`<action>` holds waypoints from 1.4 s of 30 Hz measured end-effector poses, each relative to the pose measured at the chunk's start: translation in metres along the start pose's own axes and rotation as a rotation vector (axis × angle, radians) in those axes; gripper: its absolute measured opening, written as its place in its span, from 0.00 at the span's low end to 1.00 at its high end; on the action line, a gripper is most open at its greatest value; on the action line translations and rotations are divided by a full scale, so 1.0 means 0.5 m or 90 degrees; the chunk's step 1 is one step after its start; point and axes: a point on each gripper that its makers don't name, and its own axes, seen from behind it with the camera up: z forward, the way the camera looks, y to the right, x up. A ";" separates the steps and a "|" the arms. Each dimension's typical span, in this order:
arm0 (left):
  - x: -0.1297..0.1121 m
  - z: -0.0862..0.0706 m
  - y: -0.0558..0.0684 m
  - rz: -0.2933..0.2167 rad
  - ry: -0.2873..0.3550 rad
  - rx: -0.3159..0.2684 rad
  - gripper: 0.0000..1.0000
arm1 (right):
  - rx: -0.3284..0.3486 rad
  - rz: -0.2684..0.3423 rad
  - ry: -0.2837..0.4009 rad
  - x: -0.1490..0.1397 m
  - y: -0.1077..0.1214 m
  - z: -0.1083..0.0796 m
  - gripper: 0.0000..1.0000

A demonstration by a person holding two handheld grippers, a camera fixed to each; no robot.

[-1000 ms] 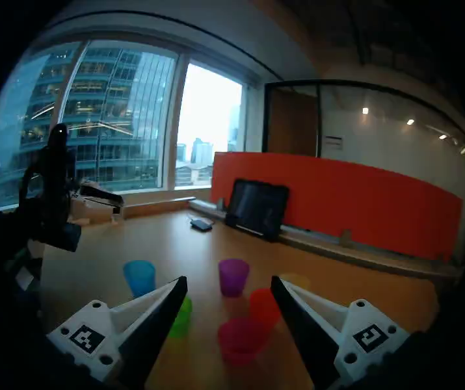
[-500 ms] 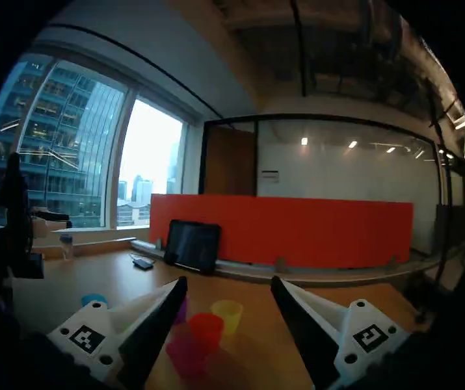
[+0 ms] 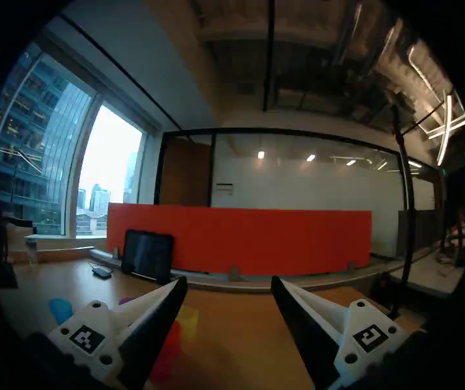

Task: Pour water

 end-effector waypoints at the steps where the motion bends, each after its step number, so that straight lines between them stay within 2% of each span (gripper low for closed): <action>1: -0.003 0.000 0.002 -0.001 0.000 0.000 0.88 | -0.008 -0.001 0.001 -0.003 0.005 -0.002 1.00; 9: -0.037 -0.003 0.010 0.008 -0.002 0.011 0.88 | -0.055 -0.004 -0.002 -0.023 0.032 -0.018 1.00; 18: -0.074 0.010 0.035 0.012 -0.005 0.000 0.88 | -0.082 -0.007 -0.019 -0.053 0.044 -0.023 1.00; 36: -0.113 0.029 0.049 0.050 0.002 0.010 0.88 | -0.093 -0.017 -0.038 -0.066 0.033 -0.013 1.00; 42: -0.124 0.030 0.055 0.050 0.009 0.008 0.88 | -0.089 -0.021 -0.036 -0.058 0.024 -0.008 1.00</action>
